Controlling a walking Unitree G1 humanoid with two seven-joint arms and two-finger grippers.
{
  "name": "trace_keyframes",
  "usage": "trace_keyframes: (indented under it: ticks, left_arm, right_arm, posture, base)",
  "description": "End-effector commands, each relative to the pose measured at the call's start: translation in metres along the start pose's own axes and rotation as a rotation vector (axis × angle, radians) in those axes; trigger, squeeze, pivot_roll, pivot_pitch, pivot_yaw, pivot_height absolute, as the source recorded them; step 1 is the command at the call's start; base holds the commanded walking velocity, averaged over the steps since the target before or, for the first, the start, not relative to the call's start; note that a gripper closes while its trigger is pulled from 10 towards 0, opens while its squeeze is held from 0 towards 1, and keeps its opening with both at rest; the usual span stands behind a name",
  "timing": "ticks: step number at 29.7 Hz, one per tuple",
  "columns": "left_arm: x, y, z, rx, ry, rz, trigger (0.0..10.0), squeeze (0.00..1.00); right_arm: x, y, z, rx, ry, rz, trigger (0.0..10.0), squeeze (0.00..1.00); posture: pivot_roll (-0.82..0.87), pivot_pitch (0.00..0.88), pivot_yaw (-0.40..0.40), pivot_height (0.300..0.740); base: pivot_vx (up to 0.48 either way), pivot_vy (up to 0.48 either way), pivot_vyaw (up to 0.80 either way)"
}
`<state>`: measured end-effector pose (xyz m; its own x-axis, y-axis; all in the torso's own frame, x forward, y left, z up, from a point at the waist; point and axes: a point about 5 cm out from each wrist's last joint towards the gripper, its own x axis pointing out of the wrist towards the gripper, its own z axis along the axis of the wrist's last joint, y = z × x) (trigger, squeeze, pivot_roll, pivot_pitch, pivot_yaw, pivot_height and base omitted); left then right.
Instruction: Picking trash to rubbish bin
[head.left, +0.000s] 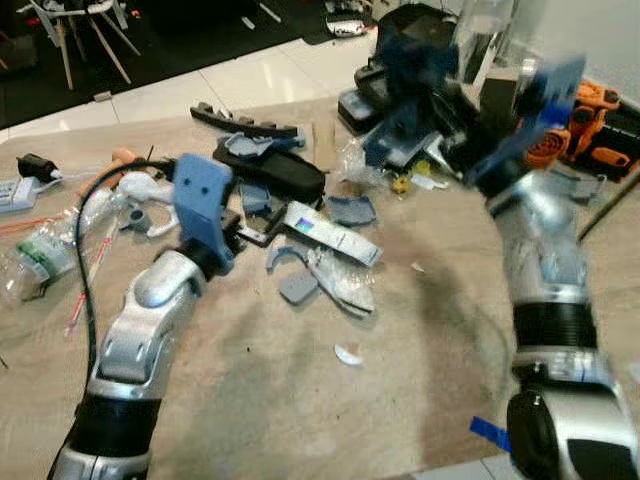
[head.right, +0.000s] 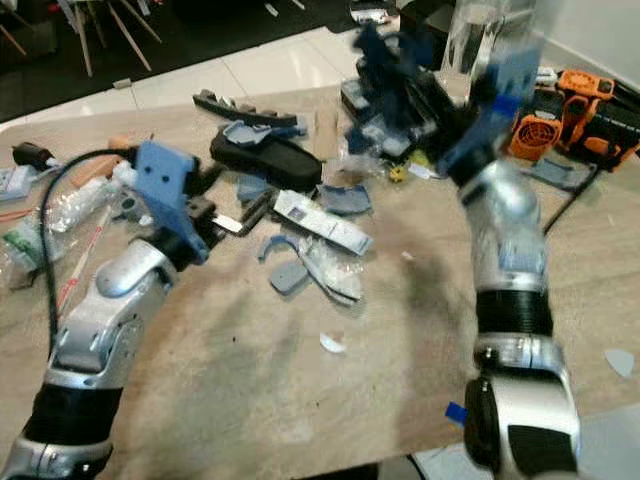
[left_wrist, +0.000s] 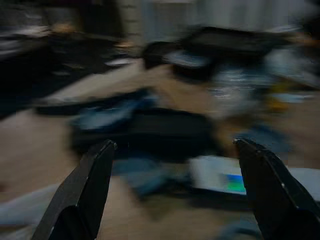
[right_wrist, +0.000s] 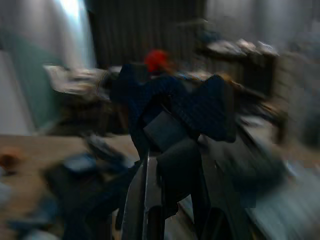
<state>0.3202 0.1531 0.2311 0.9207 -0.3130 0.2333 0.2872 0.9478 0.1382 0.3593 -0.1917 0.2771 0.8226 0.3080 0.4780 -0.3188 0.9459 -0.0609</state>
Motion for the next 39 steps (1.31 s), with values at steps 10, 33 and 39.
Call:
trace_keyframes:
  ticks: [10,33,39]
  left_arm:
    - [-0.007,0.021,-0.023,0.021,0.064,0.232,10.0,0.00]
    - [-0.007,0.004,-0.026,-0.053,0.051,0.152,10.0,0.00]
    - [-0.005,-0.003,-0.028,-0.053,0.060,0.107,10.0,0.00]
  right_arm:
    - [-0.034,0.028,-0.017,-0.109,-0.013,-0.138,10.0,0.00]
    - [-0.056,0.054,-0.038,-0.079,0.070,-0.148,10.0,0.00]
    - [-0.059,0.058,-0.040,-0.074,0.079,-0.155,10.0,0.00]
  posture:
    - [-0.01,0.160,0.090,0.740]
    - [0.00,0.170,0.100,0.740]
    - [-0.01,0.172,0.104,0.740]
  base:
    - [0.000,0.000,0.00]
    - [0.000,0.000,0.00]
    - [-0.336,0.000,0.00]
